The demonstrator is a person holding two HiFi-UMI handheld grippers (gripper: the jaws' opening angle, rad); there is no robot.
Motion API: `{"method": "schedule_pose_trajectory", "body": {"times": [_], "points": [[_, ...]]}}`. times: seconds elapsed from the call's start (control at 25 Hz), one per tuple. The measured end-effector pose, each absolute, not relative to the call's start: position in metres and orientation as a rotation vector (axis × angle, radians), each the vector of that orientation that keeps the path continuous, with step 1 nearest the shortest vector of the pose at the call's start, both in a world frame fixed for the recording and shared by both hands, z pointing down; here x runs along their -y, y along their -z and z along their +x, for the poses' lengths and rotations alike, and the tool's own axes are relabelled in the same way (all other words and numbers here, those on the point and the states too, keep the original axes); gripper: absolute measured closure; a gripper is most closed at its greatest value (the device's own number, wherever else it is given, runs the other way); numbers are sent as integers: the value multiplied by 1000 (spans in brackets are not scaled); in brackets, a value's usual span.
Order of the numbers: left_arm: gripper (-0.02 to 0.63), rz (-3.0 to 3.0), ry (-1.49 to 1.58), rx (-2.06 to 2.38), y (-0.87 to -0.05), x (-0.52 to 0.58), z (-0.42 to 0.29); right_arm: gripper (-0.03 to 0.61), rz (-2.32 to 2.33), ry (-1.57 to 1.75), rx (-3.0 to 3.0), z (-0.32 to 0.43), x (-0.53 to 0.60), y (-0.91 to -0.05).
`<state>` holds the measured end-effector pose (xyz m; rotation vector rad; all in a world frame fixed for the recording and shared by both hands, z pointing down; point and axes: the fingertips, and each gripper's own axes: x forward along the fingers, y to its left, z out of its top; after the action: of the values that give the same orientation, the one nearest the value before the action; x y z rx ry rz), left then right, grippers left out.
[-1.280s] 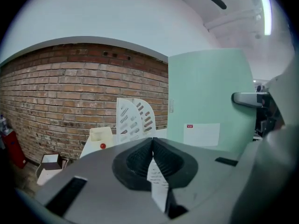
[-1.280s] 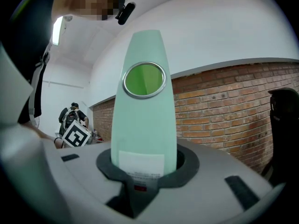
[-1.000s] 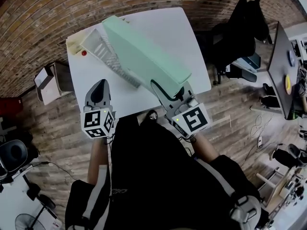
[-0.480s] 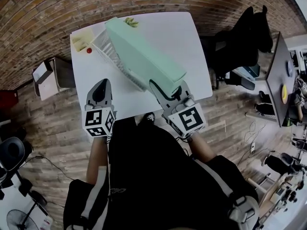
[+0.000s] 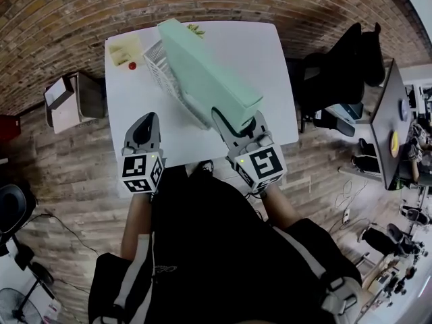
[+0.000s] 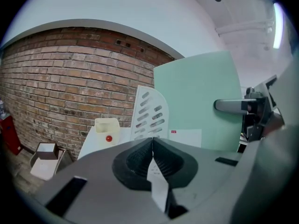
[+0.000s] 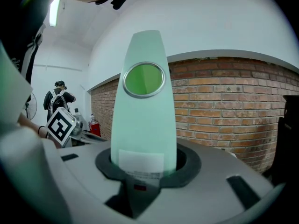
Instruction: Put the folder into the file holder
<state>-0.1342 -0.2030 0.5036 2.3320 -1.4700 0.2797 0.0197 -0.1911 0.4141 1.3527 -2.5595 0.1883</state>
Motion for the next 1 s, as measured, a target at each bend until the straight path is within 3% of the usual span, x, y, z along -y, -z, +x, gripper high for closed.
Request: {"method": "schedule_pose_trajectory", "body": {"times": [0.48, 1.0], "points": [[591, 2341, -295, 1480, -504, 205, -145, 412, 1308, -192, 2555, 3, 209, -423], [591, 2353, -275, 1441, -502, 220, -142, 324, 981, -480, 2314, 0, 202, -446]]}}
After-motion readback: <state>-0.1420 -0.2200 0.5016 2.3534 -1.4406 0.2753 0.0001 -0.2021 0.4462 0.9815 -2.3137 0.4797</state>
